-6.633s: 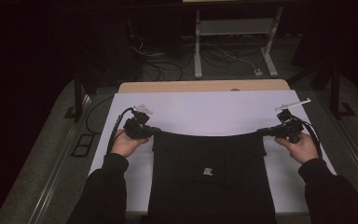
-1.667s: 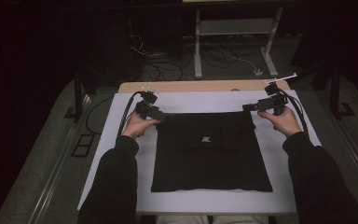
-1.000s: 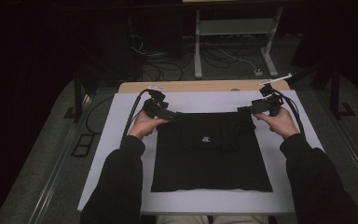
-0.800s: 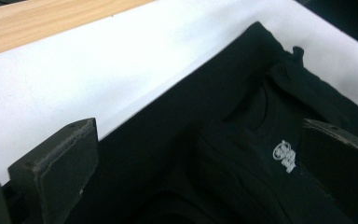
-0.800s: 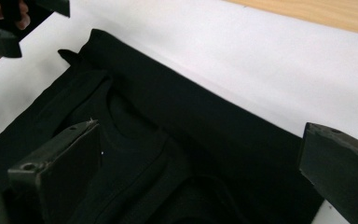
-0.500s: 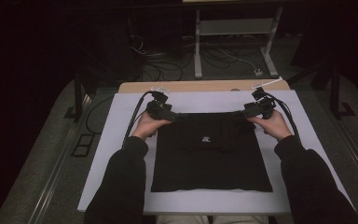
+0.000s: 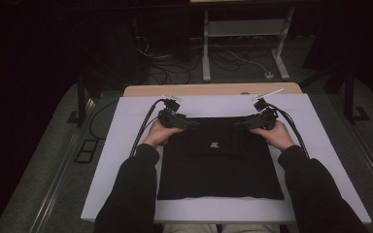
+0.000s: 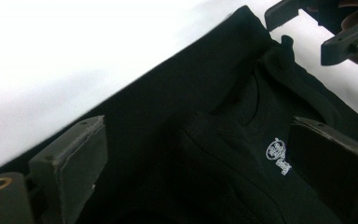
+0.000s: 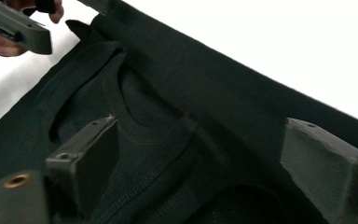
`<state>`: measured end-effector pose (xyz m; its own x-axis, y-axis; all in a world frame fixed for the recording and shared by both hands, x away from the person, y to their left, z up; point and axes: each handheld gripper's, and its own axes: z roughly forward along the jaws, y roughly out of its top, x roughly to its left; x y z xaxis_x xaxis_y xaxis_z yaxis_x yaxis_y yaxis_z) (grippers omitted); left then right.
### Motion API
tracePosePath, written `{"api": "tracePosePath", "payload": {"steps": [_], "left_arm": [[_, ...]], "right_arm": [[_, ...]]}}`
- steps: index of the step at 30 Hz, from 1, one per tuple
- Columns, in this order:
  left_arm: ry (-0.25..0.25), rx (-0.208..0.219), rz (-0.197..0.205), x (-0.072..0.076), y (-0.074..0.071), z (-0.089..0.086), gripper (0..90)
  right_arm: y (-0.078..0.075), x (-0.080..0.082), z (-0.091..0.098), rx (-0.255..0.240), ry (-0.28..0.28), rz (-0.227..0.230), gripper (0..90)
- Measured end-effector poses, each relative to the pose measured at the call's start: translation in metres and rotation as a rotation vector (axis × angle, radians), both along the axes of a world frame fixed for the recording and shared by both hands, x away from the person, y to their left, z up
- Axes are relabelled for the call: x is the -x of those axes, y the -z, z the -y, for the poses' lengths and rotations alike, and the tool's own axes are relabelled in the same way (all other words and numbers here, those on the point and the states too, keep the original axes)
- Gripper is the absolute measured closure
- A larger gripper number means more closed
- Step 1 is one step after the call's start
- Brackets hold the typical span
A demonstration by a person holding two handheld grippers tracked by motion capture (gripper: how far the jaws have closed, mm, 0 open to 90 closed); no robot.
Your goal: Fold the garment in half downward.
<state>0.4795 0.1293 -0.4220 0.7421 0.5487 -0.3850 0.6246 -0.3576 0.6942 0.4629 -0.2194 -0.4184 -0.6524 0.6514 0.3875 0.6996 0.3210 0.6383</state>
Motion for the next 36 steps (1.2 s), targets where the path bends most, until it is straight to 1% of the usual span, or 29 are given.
{"api": "tracePosePath", "payload": {"steps": [2,4,6,7,8,11,13,16,18,22,25,27,29,30,32,33,34,35,36], "left_arm": [[0.0,0.012,-0.007,-0.001,0.003,0.0,10.5],[0.001,0.021,-0.014,-0.002,0.005,-0.001,13.5],[0.007,0.016,-0.023,-0.002,0.006,-0.002,14.4],[0.019,0.008,-0.02,-0.003,0.007,-0.003,16.1],[0.017,0.006,-0.024,-0.003,0.007,-0.003,18.3],[0.001,0.015,-0.029,-0.003,0.009,-0.003,27.1],[-0.002,0.024,-0.031,-0.003,0.011,-0.003,29.6],[0.002,0.021,-0.038,-0.004,0.014,-0.001,33.4],[0.01,0.019,-0.04,-0.003,0.014,0.0,36.4],[0.01,0.006,-0.033,-0.002,0.015,0.003,42.1],[0.028,0.008,-0.03,0.0,0.014,0.004,49.2],[0.039,0.002,-0.021,0.001,0.014,0.005,54.8],[0.036,-0.008,-0.006,0.002,0.014,0.007,60.3],[0.027,-0.01,0.001,0.002,0.014,0.008,62.9],[0.031,-0.029,0.017,0.003,0.014,0.009,67.6],[0.026,-0.027,0.017,0.003,0.013,0.009,69.9],[0.03,-0.029,0.016,0.003,0.013,0.008,71.9],[0.026,-0.021,0.012,0.003,0.013,0.008,74.6],[0.032,-0.025,0.012,0.003,0.012,0.007,77.7]], "right_arm": [[0.002,0.0,-0.001,-0.001,-0.003,-0.007,15.2],[0.004,0.001,-0.002,-0.006,-0.01,-0.011,19.3],[0.005,0.001,-0.001,-0.01,-0.016,-0.014,22.8],[0.005,0.001,-0.001,-0.009,-0.016,-0.015,25.1],[0.005,0.001,0.0,-0.007,-0.014,-0.013,27.4],[0.005,0.002,0.002,-0.011,-0.007,-0.02,32.3],[0.006,0.002,0.003,-0.008,-0.003,-0.02,34.9],[0.008,0.002,0.004,-0.007,-0.001,-0.026,37.9],[0.009,0.002,0.005,-0.008,0.004,-0.031,41.8],[0.011,0.002,0.005,0.005,0.016,-0.033,50.9],[0.011,0.003,0.006,0.003,0.016,-0.029,56.0],[0.011,0.003,0.005,0.003,0.012,-0.025,59.9],[0.01,0.004,0.005,0.01,0.013,-0.019,64.4],[0.01,0.004,0.005,0.009,0.011,-0.018,66.4],[0.01,0.004,0.004,0.014,0.012,-0.018,70.6],[0.01,0.004,0.004,0.018,0.015,-0.018,74.4],[0.01,0.004,0.005,0.015,0.013,-0.02,76.7],[0.01,0.004,0.005,0.009,0.009,-0.026,78.2],[0.01,0.005,0.004,0.007,0.004,-0.032,81.1]]}}
